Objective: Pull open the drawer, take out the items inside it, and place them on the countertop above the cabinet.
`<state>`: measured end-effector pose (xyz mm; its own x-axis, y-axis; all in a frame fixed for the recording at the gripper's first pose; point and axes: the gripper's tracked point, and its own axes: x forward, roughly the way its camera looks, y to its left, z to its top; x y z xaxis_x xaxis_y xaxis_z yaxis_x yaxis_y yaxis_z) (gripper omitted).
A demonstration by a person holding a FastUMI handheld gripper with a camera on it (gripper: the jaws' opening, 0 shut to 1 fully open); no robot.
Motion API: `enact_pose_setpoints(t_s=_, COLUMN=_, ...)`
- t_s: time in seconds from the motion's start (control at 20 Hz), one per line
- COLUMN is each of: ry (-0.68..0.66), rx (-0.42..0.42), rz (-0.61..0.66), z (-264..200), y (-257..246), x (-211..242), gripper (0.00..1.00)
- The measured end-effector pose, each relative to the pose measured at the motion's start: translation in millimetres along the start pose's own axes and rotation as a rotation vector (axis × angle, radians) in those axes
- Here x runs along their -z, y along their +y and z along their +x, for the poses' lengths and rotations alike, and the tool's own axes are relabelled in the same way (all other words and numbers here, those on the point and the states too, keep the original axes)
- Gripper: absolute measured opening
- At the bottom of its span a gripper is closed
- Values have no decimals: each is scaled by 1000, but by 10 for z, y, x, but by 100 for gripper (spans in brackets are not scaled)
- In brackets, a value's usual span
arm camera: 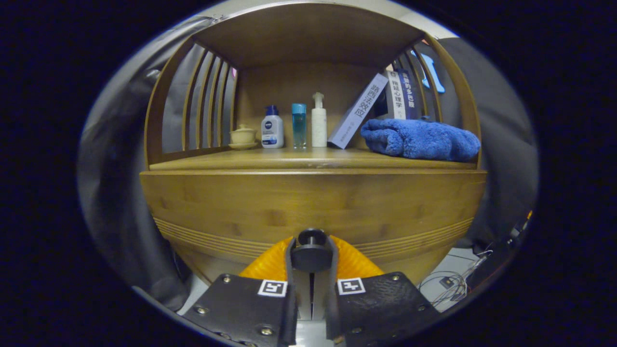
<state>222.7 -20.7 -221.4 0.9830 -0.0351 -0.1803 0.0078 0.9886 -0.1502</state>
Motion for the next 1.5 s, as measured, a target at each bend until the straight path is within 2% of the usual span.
enact_pose_setpoints(t_s=0.35, ry=-10, rx=18, rz=27, z=-605, y=16, x=119, gripper=24)
enact_pose_setpoints(t_s=0.75, ry=7, rx=-1, rz=-39, z=-1298, y=1, x=336, gripper=24)
enact_pose_setpoints(t_s=1.15, ry=28, rx=-16, rz=-31, z=-1622, y=38, x=453, gripper=24)
enact_pose_setpoints(t_s=1.45, ry=-21, rx=-35, rz=-44, z=-1785, y=38, x=478, gripper=24)
enact_pose_setpoints(t_s=1.5, ry=-15, rx=-37, rz=-36, z=-1777, y=25, x=479, gripper=30)
